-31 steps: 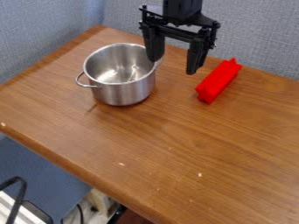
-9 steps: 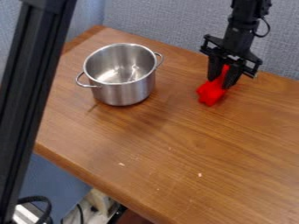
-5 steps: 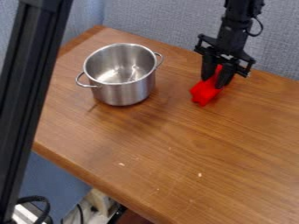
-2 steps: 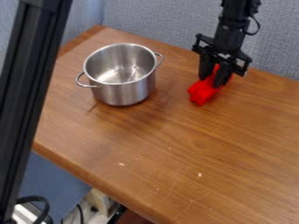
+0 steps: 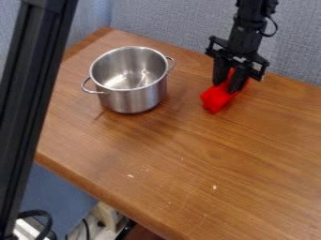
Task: Put the red object in the metal pot
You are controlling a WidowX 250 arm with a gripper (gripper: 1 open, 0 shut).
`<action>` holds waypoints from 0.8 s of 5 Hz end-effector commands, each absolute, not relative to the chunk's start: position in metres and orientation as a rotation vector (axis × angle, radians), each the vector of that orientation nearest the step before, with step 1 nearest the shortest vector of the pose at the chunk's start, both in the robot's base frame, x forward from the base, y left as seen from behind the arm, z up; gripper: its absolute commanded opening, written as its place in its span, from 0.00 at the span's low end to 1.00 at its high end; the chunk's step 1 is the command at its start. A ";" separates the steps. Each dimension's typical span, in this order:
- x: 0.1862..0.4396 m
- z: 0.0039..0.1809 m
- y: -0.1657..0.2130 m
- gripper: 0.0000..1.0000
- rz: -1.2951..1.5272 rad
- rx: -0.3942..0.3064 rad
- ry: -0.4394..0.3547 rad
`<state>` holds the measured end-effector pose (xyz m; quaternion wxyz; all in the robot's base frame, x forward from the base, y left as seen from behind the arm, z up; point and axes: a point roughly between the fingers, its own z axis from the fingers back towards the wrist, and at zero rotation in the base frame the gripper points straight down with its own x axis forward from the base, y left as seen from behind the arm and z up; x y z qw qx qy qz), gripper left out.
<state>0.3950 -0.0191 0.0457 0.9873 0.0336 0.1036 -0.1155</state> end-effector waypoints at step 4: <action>0.396 0.045 -0.007 0.00 -0.208 0.054 0.216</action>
